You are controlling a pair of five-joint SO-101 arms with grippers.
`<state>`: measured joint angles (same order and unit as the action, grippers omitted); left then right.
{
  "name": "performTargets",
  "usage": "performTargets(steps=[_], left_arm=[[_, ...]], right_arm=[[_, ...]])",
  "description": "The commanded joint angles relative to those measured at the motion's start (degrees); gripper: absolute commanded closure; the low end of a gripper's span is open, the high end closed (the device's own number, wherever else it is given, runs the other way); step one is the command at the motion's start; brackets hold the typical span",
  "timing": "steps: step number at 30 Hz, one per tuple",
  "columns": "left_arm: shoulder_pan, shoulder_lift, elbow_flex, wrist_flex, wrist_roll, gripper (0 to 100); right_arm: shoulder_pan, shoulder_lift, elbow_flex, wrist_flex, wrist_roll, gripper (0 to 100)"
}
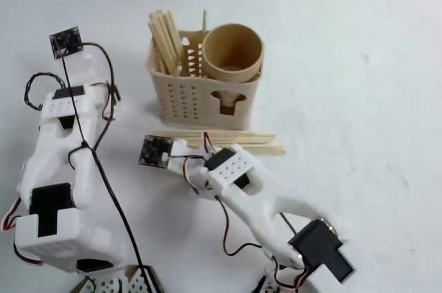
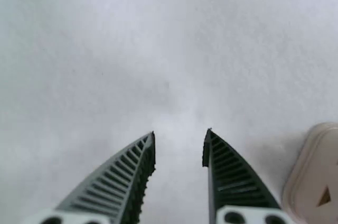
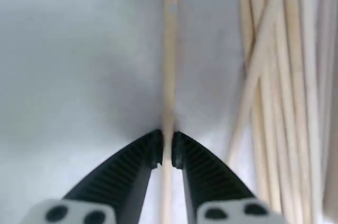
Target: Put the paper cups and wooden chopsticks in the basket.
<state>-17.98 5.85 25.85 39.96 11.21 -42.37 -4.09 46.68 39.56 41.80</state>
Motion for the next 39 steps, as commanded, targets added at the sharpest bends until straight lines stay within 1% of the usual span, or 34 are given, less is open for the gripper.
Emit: performTargets(steps=[1,7,10,15,17,20,24,28,33,37,39], left_arm=[[0.6,-1.6,-0.8,-0.7,-0.8,83],[0.6,-1.6,-0.8,-0.7,-0.8,83],[0.6,-1.6,-0.8,-0.7,-0.8,83],[0.6,-1.6,-0.8,-1.0,-0.8,83],[0.6,-1.6,-0.8,-1.0,-0.8,83],[0.6,-1.6,-0.8,-1.0,-0.8,83],[0.7,-1.6,-0.8,-1.0,-0.8,83],[0.6,-1.6,-0.8,-1.0,-0.8,83],[0.7,-1.6,-0.6,-1.0,-0.8,83],[0.7,-1.6,-0.6,-1.0,-0.8,83],[0.7,-1.6,-0.6,-0.9,-0.8,83]], right_arm=[[1.4,-3.7,-0.4,4.0,-2.5,98.1],[6.2,-17.5,-0.3,8.9,-7.7,98.2],[6.5,-24.1,-0.3,11.7,-9.9,98.2],[4.8,-37.4,-0.9,14.9,-11.3,98.2],[4.4,-43.0,-3.3,16.7,-12.7,98.2],[4.6,-47.5,-13.8,21.5,-16.1,98.2],[4.3,-43.8,-30.9,24.1,-21.0,98.2],[4.3,-33.7,-45.8,21.6,-24.3,98.2],[4.3,-19.0,-60.0,11.9,-30.0,98.1],[4.5,-9.4,-68.7,1.5,-30.5,98.1],[4.7,-5.9,-72.2,-1.1,-30.5,98.1]])
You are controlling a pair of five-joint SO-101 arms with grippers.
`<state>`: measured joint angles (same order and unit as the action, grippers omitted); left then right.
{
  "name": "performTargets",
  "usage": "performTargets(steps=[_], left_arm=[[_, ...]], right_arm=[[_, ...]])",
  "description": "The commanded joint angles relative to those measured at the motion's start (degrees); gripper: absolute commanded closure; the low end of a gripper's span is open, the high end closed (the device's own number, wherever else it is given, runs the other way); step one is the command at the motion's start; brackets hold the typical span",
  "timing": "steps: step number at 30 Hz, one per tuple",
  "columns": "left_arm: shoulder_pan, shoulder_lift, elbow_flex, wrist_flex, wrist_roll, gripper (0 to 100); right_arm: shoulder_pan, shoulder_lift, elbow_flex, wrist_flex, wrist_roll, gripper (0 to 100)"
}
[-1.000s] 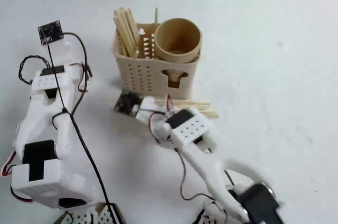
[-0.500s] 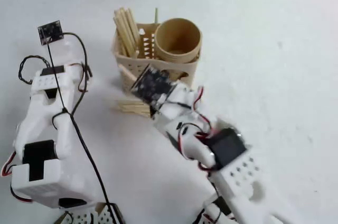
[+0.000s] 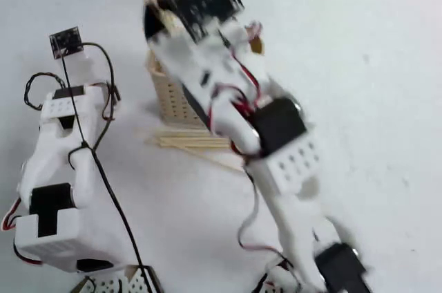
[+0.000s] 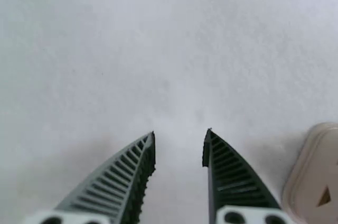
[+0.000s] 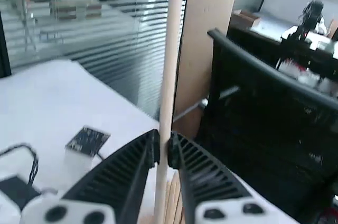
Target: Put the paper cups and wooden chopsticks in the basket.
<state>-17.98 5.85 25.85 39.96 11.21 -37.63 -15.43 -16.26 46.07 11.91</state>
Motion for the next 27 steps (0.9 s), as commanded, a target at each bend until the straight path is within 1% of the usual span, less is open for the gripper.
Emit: performTargets(steps=[1,4,8,12,17,22,27], left_arm=[[0.7,-1.6,-0.6,-0.9,-0.8,83],[0.7,-1.6,-0.7,-1.0,-0.8,83],[0.7,-1.6,-0.7,-1.0,-0.8,83],[0.6,-1.6,-0.7,-0.9,-0.8,83],[0.7,-1.6,-0.7,-1.0,-0.8,83],[0.6,-1.6,-0.7,-0.9,-0.8,83],[0.6,-1.6,-0.7,-0.7,-0.8,83]], right_arm=[[0.0,6.7,-10.6,-8.5,-0.5,98.1],[1.0,9.5,-12.9,-10.1,-0.6,98.1],[1.2,10.2,-9.5,-11.0,-1.1,98.1],[1.2,7.7,2.1,-18.9,-1.1,98.1],[2.8,0.7,23.2,-32.7,-0.9,98.2],[4.5,-4.1,38.8,-37.1,-0.6,98.2],[5.1,-5.6,46.8,-40.0,-0.6,98.1]])
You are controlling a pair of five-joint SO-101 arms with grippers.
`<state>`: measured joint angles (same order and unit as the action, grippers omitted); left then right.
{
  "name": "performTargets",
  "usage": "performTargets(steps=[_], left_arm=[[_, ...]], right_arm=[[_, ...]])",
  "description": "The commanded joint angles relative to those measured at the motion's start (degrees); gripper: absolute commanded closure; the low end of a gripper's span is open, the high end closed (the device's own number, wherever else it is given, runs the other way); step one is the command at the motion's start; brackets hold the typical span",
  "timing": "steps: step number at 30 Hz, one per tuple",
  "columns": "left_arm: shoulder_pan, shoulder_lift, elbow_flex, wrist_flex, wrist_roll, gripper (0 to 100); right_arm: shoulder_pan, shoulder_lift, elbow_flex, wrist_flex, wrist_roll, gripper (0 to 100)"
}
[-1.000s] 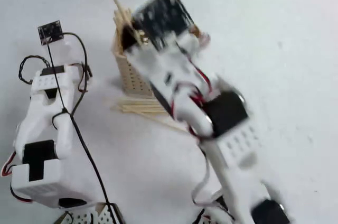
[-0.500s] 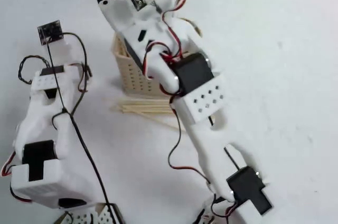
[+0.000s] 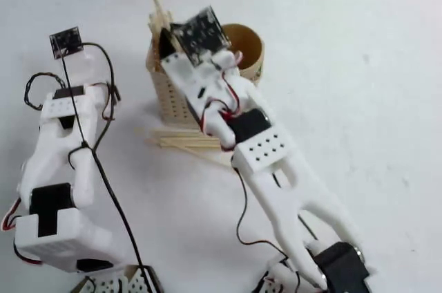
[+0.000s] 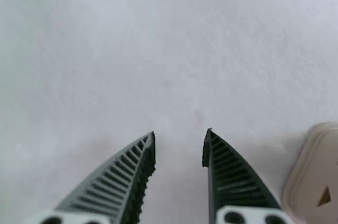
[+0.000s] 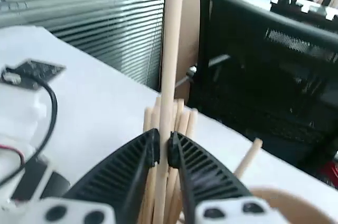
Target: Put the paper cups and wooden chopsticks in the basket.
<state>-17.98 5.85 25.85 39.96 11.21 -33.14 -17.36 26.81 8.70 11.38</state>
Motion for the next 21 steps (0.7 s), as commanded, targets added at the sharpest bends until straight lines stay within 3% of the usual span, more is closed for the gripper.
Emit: performTargets(steps=[1,5,10,21], left_arm=[[0.6,-1.6,-0.7,-0.8,-0.8,83],[0.6,-1.6,-0.6,-1.0,-0.8,83],[0.6,-1.6,-0.7,-1.0,-0.8,83],[0.6,-1.6,-0.8,-0.8,-0.8,83]], right_arm=[[0.7,-3.6,4.6,-2.7,-0.1,98.1],[0.7,-3.6,5.5,-2.3,-0.1,95.8],[0.2,-4.4,4.4,4.0,-0.1,78.9],[-3.6,-20.4,-7.8,44.9,1.0,75.2]])
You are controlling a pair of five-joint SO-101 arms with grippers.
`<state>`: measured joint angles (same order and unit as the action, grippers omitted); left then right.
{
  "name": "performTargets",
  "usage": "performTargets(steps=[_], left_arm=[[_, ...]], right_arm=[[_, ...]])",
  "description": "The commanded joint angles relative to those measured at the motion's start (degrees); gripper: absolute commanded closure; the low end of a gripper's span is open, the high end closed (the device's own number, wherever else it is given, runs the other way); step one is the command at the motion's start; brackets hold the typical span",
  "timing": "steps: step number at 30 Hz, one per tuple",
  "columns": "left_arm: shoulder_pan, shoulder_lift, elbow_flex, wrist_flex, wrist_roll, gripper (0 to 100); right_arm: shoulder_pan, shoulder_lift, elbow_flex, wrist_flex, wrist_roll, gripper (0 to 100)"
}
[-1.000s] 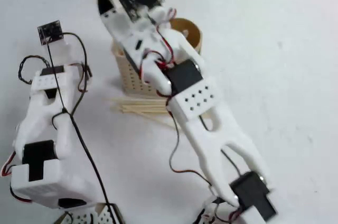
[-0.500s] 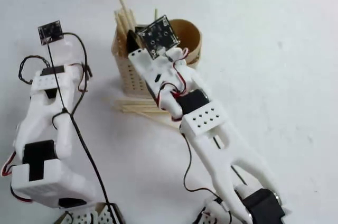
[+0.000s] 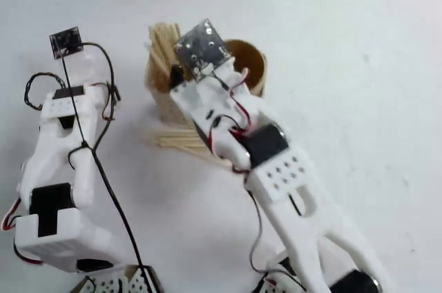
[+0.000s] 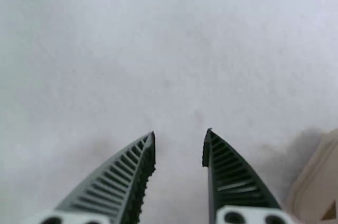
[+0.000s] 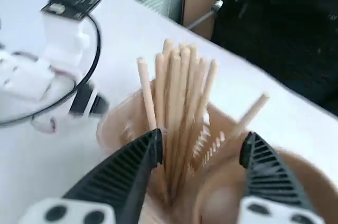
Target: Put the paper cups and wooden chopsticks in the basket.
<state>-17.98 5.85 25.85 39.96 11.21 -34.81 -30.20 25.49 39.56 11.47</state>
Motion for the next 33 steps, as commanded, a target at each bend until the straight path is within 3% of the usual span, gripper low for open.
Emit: performTargets(steps=[1,10,14,19,23,29,33], left_arm=[[0.6,-1.6,-0.8,-0.8,-0.8,83],[0.6,-1.6,-0.8,-0.6,-0.8,83],[0.6,-1.6,-0.8,-0.7,-0.8,83],[0.6,-1.6,-0.8,-1.0,-0.8,83],[0.6,-1.6,-0.8,-0.9,-0.8,83],[0.6,-1.6,-0.7,-0.6,-0.8,83],[0.6,-1.6,-0.6,-0.8,-0.8,83]], right_arm=[[-2.4,-8.6,-8.5,16.1,2.7,75.2],[-1.8,-0.4,-22.2,30.4,9.7,75.2],[-3.7,0.0,-20.8,36.4,11.3,75.2],[-7.2,0.6,-9.3,38.7,23.2,85.1],[-8.4,0.6,7.3,31.2,30.5,80.2],[-8.3,0.7,27.6,7.6,32.1,76.8],[-7.2,3.6,30.4,0.7,31.8,76.9]])
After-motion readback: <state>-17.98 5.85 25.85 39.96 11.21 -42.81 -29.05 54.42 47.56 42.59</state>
